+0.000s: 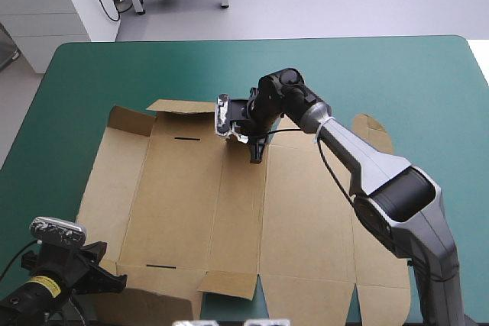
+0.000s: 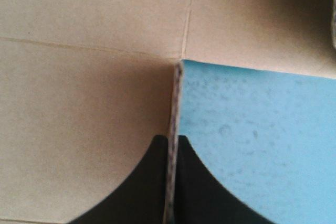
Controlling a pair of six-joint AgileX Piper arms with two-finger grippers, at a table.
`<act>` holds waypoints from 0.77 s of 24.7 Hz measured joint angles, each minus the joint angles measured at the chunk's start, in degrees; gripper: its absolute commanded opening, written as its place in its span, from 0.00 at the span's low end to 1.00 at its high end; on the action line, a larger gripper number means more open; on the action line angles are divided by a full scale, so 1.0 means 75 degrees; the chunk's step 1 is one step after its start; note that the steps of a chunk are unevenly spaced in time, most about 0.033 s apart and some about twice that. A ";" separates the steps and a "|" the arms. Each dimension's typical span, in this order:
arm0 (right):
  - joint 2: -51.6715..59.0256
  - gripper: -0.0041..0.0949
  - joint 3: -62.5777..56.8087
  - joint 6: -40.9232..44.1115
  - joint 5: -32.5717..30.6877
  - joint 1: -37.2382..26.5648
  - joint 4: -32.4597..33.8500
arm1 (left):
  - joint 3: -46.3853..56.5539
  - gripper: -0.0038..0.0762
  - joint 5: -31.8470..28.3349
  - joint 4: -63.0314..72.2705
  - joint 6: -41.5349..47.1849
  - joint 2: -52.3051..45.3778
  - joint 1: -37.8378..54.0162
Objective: Fold the box
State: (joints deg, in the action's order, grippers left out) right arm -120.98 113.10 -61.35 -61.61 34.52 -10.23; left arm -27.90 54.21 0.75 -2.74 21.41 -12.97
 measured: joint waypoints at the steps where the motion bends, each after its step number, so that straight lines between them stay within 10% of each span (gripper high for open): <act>1: -0.0019 0.02 0.0000 -0.0063 -0.0018 0.0070 -0.0006 | 0.0000 0.04 0.0000 0.0000 0.0000 0.0000 0.0000; 7: -0.0082 0.09 0.0000 -0.0146 0.0038 0.0124 0.0098 | 0.0000 0.04 0.0000 0.0001 0.0000 0.0000 0.0000; 12: -0.0082 0.43 0.0000 0.0086 0.0338 0.0124 0.0139 | 0.0000 0.04 0.0000 0.0001 0.0000 0.0000 0.0000; 19: -0.0082 0.46 0.0075 0.0474 0.0363 0.0130 0.0313 | 0.0000 0.04 0.0000 0.0001 0.0000 0.0000 0.0000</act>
State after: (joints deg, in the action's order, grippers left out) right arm -121.60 113.66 -57.79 -58.89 35.49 -7.88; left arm -27.90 54.21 0.75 -2.74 21.41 -12.97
